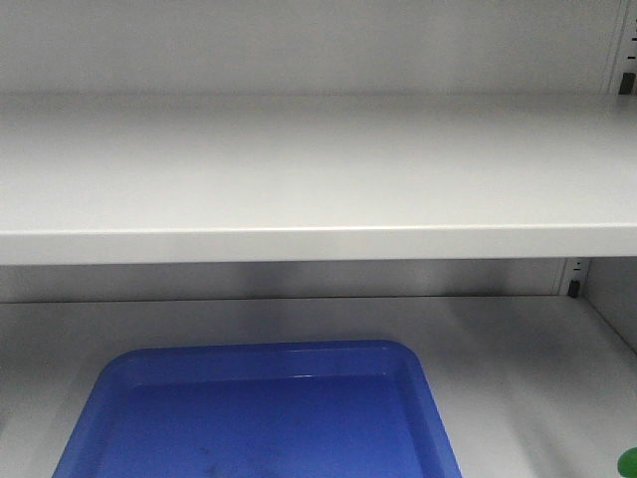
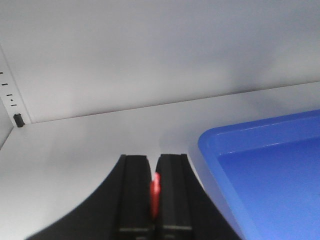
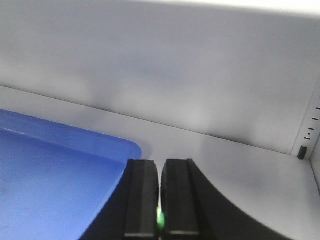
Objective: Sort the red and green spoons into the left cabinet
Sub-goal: 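Drive up to the open cabinet shelf holding the blue tray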
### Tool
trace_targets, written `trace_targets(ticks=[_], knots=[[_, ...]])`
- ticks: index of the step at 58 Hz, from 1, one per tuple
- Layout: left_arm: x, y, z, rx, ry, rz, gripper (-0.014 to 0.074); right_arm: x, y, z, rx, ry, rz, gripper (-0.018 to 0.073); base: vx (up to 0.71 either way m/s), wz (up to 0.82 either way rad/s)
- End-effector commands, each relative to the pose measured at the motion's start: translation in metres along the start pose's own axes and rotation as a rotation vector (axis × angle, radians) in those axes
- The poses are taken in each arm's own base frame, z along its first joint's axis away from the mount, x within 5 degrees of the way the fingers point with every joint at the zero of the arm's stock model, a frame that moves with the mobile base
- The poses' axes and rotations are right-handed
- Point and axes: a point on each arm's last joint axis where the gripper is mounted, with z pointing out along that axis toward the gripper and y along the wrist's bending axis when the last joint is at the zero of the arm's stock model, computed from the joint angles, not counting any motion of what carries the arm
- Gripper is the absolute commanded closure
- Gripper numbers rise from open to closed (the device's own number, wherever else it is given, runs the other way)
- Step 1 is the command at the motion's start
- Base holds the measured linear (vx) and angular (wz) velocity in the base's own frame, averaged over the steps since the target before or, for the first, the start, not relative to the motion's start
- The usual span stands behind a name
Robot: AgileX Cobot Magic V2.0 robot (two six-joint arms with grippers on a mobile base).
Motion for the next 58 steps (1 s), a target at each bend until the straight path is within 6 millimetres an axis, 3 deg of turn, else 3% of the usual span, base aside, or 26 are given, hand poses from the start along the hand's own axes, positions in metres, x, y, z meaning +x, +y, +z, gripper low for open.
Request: trace_targets(ticks=[1,50,58], knots=[[-0.016,0.0016,-0.0025,-0.02,-0.099,-0.014,0.06,-0.0126,-0.0045,-0.0027,0.047,-0.07,0.012,0.0564,0.0,0.01],[-0.0183,0.0026,-0.0028,-0.03,-0.124,-0.018,0.06,-0.0132,-0.0041,-0.0027,0.042,-0.077,0.035,0.0564,0.0,0.0],[-0.0169,0.0022,-0.0015,-0.023,-0.109,-0.058,0.06,-0.0073,-0.003,-0.0002,0.026,-0.068,0.112,0.0564,0.0,0.0]])
